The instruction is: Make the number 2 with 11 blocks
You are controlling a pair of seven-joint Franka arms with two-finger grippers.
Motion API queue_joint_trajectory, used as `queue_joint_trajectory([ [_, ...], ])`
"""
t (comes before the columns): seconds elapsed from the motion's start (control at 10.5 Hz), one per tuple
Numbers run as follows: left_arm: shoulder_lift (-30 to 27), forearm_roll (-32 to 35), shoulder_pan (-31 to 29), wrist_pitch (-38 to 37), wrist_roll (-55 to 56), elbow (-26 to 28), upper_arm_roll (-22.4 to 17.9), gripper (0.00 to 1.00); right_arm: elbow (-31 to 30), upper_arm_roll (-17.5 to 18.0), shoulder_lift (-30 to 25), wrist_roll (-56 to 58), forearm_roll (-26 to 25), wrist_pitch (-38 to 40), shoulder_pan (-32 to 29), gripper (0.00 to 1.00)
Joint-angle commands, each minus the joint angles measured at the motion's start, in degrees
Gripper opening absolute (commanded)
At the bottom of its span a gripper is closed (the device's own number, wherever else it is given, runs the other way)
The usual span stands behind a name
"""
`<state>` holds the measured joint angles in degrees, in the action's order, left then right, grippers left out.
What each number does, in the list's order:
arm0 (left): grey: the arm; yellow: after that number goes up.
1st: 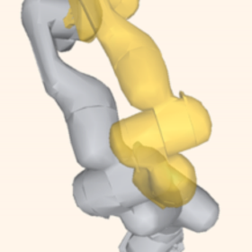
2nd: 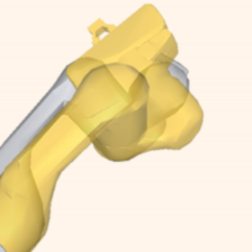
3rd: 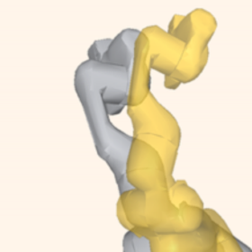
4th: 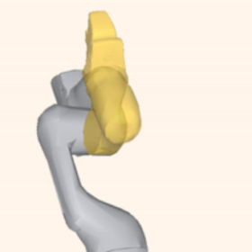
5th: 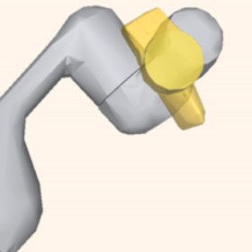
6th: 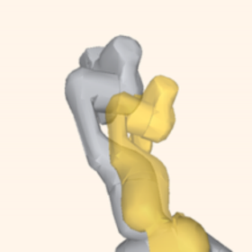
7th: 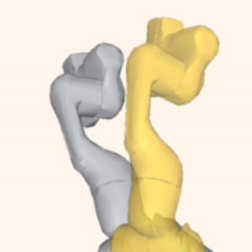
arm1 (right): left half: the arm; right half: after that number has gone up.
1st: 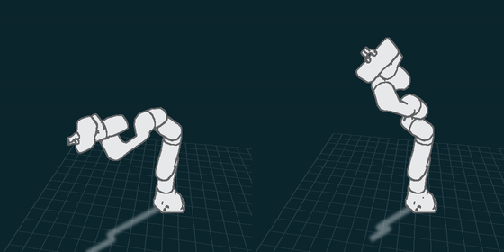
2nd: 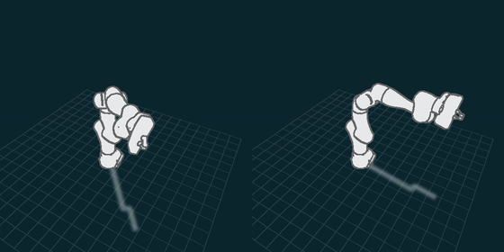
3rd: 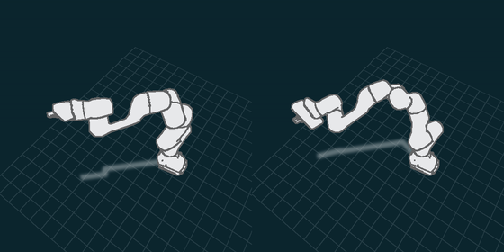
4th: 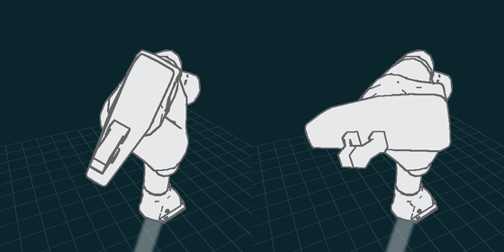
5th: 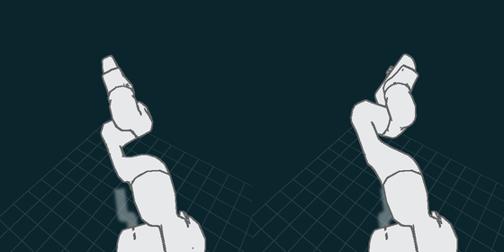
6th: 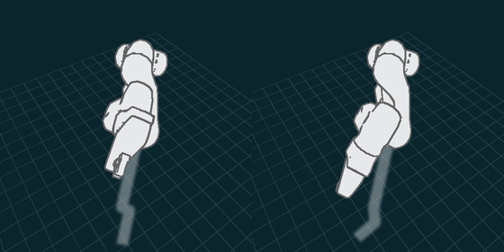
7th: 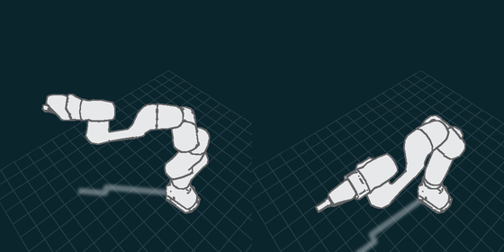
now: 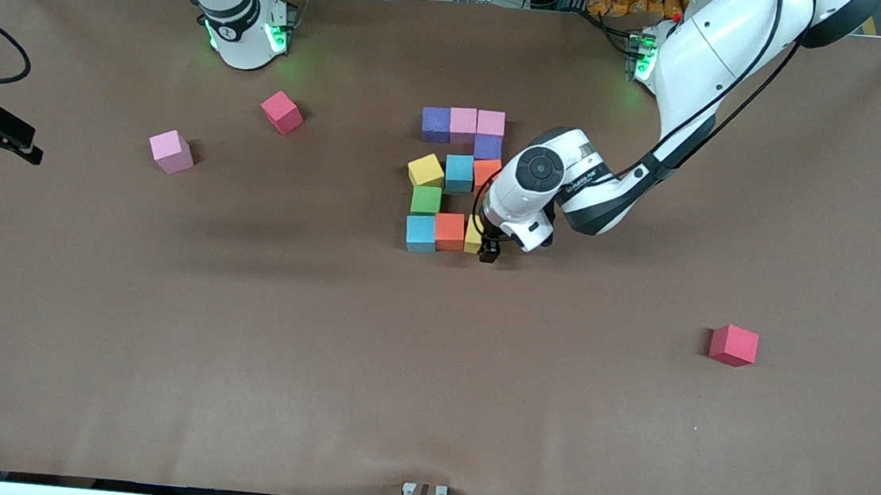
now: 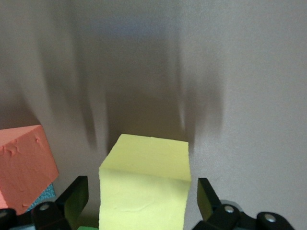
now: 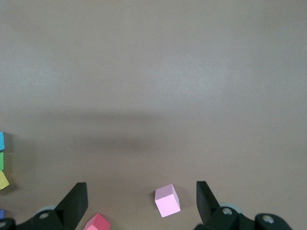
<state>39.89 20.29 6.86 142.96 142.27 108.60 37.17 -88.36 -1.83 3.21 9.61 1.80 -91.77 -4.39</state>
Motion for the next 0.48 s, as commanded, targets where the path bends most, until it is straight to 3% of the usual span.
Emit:
queue_joint_trajectory([
  [0.0, -0.07, 1.77, 0.78, 0.22, 1.61, -0.76, -0.52, 1.0, 0.46, 0.68, 0.31, -0.38, 1.01, -0.33, -1.23, 1.0],
  [0.38, -0.78, 1.86, 0.78, 0.22, 1.69, -0.84, -0.52, 1.0, 0.38, 0.68, 0.57, -0.38, 1.01, -0.51, -1.23, 1.0],
])
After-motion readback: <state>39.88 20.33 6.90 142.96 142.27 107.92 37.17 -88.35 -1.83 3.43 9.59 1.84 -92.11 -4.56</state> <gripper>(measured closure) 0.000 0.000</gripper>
